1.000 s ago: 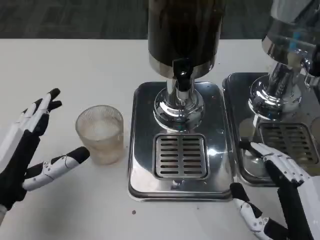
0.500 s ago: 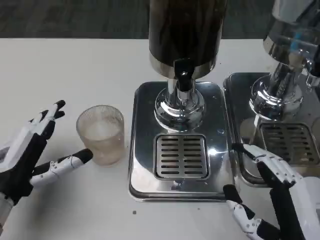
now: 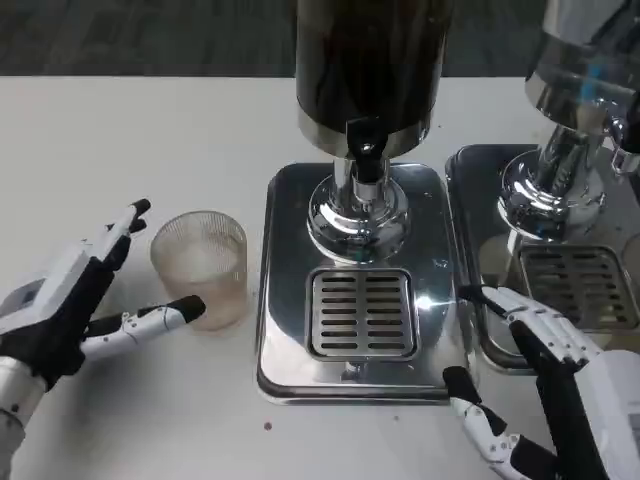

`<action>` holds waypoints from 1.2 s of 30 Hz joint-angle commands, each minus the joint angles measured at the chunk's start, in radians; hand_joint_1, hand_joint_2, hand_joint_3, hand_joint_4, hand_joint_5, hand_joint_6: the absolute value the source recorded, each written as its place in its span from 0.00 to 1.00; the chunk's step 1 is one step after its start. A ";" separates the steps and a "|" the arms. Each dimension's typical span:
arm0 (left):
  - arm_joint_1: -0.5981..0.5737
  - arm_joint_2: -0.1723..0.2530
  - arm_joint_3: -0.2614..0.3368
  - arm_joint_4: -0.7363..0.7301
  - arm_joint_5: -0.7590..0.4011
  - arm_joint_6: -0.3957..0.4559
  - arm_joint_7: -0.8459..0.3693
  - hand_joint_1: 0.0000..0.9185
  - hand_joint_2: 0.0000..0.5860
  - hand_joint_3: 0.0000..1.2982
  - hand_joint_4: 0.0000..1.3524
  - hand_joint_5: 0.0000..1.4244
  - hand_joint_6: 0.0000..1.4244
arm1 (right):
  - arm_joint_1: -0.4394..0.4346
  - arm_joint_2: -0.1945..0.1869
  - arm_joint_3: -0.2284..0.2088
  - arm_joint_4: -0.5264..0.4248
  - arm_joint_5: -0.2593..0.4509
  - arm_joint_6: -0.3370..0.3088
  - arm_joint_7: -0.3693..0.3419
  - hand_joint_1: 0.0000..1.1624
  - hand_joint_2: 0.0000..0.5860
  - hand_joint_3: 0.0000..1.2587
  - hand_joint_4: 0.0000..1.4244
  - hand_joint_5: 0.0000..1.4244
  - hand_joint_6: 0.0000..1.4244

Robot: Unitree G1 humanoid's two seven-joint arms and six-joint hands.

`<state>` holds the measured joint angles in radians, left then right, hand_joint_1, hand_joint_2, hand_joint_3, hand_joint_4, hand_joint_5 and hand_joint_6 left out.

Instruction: Grasp the cup under the faucet to collect the drink, then remove the cup.

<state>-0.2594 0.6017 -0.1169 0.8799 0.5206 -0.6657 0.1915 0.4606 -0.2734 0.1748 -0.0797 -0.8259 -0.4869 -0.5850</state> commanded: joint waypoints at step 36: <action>-0.160 -0.125 -0.111 0.259 -0.021 -0.110 0.055 0.20 0.19 0.20 0.20 0.35 0.45 | 0.020 0.004 0.004 -0.008 0.026 0.007 -0.004 0.38 0.68 0.24 0.22 0.21 0.30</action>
<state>-0.4235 0.4933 -0.2125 1.1224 0.5025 -0.7558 0.2528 0.4759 -0.2681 0.1852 -0.0755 -0.8168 -0.4830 -0.5933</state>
